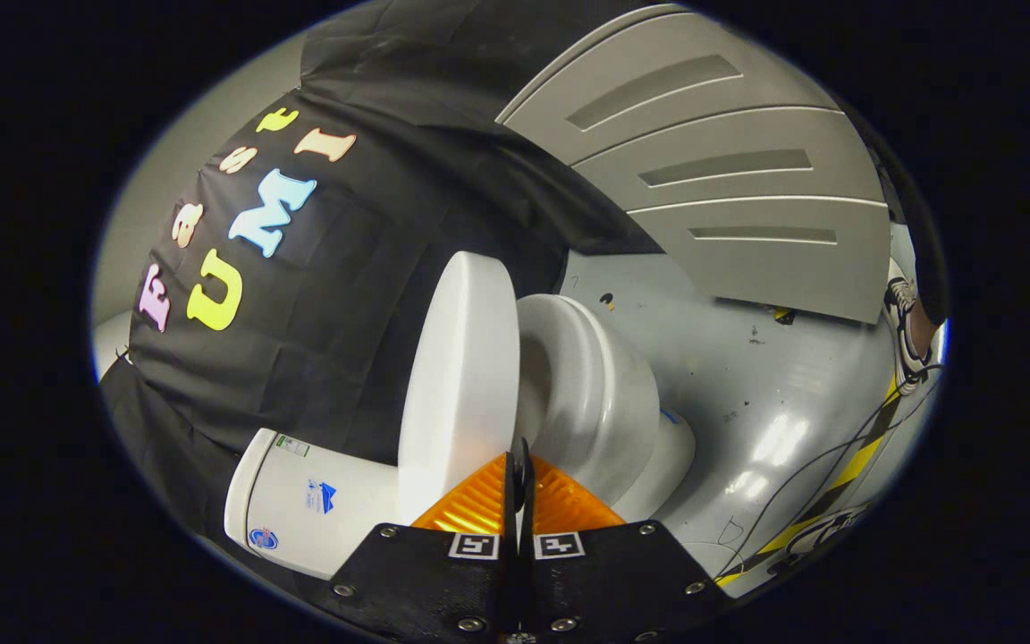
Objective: Open the toilet lid.
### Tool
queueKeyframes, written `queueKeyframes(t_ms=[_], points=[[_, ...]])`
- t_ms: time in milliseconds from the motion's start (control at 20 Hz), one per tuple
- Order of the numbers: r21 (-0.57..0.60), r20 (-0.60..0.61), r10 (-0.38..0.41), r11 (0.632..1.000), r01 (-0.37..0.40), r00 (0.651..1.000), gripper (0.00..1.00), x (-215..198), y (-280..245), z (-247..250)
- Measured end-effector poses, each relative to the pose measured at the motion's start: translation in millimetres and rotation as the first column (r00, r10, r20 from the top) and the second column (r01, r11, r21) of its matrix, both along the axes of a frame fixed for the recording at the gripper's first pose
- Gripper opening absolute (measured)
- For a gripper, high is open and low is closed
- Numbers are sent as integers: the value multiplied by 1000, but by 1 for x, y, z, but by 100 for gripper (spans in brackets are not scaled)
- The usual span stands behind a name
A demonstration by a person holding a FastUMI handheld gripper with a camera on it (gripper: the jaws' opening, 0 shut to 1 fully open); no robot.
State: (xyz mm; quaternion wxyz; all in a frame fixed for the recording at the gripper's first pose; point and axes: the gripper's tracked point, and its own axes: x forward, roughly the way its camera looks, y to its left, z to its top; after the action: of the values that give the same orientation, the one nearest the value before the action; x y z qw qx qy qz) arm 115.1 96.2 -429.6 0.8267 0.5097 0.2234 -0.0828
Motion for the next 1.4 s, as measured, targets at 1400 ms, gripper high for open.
queueKeyframes(t_ms=[1400], points=[[-637,-6,161,760,-128,987,0,1,69,150]])
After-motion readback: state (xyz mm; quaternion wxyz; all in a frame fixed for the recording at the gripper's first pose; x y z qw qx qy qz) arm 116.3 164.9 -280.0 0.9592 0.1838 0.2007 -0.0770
